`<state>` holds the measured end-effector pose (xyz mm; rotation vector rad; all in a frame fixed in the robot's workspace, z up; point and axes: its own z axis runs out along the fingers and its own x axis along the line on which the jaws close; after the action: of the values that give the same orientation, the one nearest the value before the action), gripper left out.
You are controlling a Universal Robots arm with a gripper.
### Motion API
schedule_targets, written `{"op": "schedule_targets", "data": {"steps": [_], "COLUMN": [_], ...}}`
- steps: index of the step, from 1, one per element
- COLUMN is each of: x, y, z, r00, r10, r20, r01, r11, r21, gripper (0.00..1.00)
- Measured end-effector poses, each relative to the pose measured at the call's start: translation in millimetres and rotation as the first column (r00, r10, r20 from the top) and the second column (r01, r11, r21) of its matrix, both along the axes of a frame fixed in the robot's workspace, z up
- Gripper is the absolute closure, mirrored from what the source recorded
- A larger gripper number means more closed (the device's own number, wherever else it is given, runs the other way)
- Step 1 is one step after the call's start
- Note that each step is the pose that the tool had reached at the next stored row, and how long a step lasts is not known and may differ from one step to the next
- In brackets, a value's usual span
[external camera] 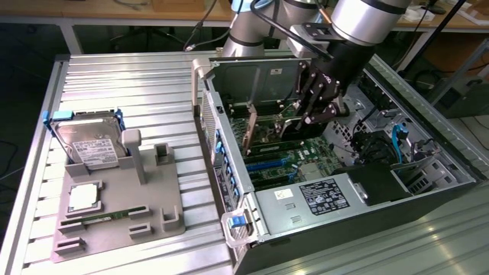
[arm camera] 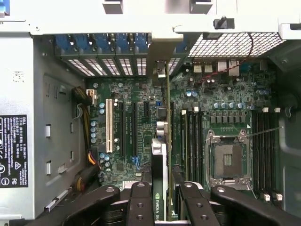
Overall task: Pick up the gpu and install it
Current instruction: 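Insert the gpu into the slot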
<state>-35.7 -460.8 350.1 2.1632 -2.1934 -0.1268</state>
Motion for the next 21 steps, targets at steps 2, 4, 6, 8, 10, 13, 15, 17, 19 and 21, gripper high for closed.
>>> {"op": "schedule_targets", "data": {"steps": [2, 4, 6, 8, 10, 13, 15, 17, 19, 21], "x": [0.1, 0.1, 0.1, 0.1, 0.1, 0.1, 0.1, 0.1, 0.1, 0.1], "y": [1.6, 1.7, 1.7, 1.8, 1.8, 2.2, 2.5, 3.0, 3.5, 4.2], "z": [-1.3, -1.6, -1.4, -1.5, -1.6, -2.5, -3.7, -5.8, -7.7, -10.4], "r00": [1.0, 1.0, 1.0, 1.0, 1.0, 1.0, 1.0, 1.0, 1.0, 1.0], "r10": [0.0, 0.0, 0.0, 0.0, 0.0, 0.0, 0.0, 0.0, 0.0, 0.0], "r20": [0.0, 0.0001, 0.0, 0.0, 0.0, 0.0, 0.0, 0.0, 0.0001, 0.0003], "r01": [0.0, 0.0, 0.0, 0.0, 0.0, 0.0, 0.0, 0.0, 0.0, 0.0], "r11": [1.0, 1.0, 1.0, 1.0, 1.0, 1.0, 1.0, 1.0, 1.0, 1.0], "r21": [0.0002, 0.0002, 0.0, 0.0001, 0.0001, 0.0, 0.0, 0.0, 0.0001, 0.0001], "gripper": [0.73, 0.73, 0.73, 0.73, 0.73, 0.73, 0.73, 0.73, 0.73, 0.73]}}
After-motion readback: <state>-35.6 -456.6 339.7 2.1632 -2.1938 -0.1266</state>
